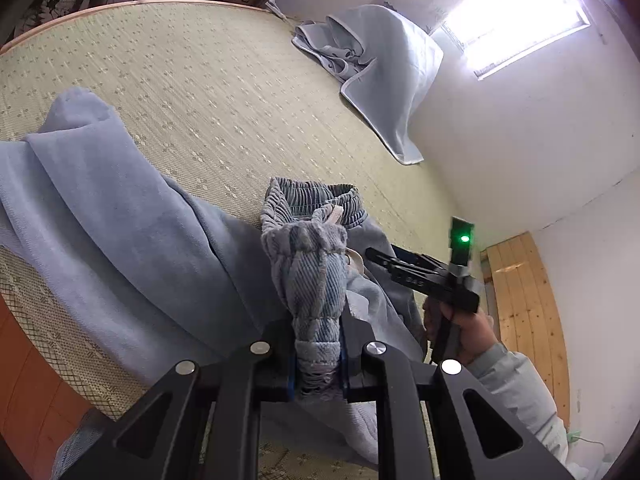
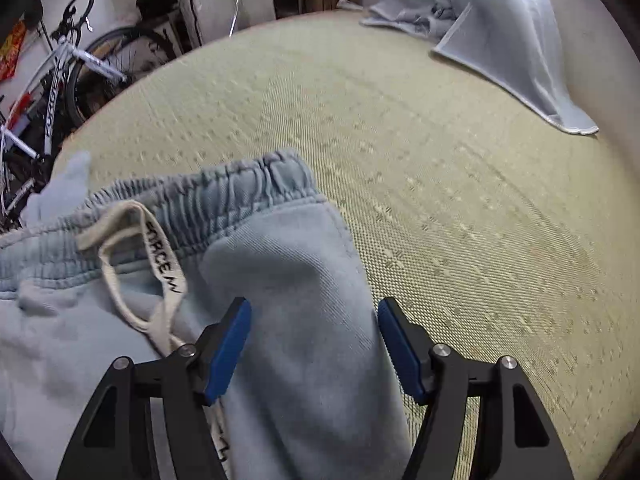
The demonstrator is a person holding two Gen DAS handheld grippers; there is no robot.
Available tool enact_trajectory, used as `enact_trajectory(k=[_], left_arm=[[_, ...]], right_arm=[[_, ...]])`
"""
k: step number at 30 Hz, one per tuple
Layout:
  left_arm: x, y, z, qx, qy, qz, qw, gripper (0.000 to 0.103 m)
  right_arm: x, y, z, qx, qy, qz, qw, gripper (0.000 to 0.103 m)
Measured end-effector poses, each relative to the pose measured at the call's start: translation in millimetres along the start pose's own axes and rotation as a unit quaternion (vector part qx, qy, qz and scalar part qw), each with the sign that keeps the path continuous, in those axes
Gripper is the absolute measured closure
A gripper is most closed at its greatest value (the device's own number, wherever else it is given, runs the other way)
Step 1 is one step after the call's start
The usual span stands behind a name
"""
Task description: Fold clothes
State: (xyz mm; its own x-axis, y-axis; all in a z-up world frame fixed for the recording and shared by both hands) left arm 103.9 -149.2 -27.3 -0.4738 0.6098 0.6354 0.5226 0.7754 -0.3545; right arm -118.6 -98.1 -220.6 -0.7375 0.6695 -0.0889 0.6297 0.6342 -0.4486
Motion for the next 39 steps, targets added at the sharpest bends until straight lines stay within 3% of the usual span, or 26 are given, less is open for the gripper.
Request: enact_trajectory(k=[2,3,5,7,8,11,16,23,27,30,33,36,39], left_arm=[[1,-1,1,0.0,0.001,0.0,1.0,0.089],[0,-1,2,0.0,0.002,-0.001,1.0,0.089],[0,-2,2,-0.001,0.002,0.0,1.0,0.089],[1,-1,3,-0.003,0.001,0.002,1.0,0.089],[1,-1,4,-0.004,0.001,0.003,1.0,0.089],[8,-5,7,0.0,-0.002,0.012,0.9999,0.089],[30,-13,12,0.013,0.007,0.03,0.9994,0.089],[98,-33,7,0.042,0.062,0.098,0.9924,0.089],[133,-42,-16,0.07,0.086,0.145,0.9832,0.089],[116,-40,-18,0.07,0.062,0.145,0.985,0.089],[72,-31,7,0.048,0.019,0.108,0.9929,0.089],[34,-19,38,0.02,-0.032,0.076,0.9964,0.089],[7,-8,55,-0.008,-0.067,0.054,0.9962,0.089]], right_arm=[[0,-1,7,-0.009,0.003,-0.006,1.0,0.038],[1,-2,10,-0.012,0.005,-0.008,1.0,0.048],[1,-1,14,-0.02,0.01,-0.014,1.0,0.056],[-2,2,15,-0.023,0.021,-0.027,0.999,0.079],[-4,4,13,-0.022,0.029,-0.037,0.999,0.096],[-3,5,-4,0.008,0.057,-0.04,0.998,0.099],[23,3,-65,0.088,0.074,0.011,0.993,0.099],[64,25,-210,0.195,0.123,0.065,0.971,0.1],[41,54,-279,0.233,0.152,0.056,0.959,0.1],[0,78,-317,0.256,0.163,0.036,0.952,0.099],[-58,104,-304,0.241,0.17,-0.005,0.956,0.099],[-115,119,-244,0.191,0.14,-0.056,0.97,0.099],[-163,131,-186,0.141,0.117,-0.112,0.977,0.098]])
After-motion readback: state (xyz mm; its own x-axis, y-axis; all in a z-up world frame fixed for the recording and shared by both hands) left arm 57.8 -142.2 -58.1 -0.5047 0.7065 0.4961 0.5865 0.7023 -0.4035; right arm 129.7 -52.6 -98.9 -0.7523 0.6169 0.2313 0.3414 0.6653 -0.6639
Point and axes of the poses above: each gripper's, at about its wrist camera, not at the fingertips, and z roughly the way its jaws point, x to its right, y to its underside, the point moved 9 cm from there along z, roughly the way its jaws point, and after that the axes turned 3 degrees about -y, right-handed, at the moved point
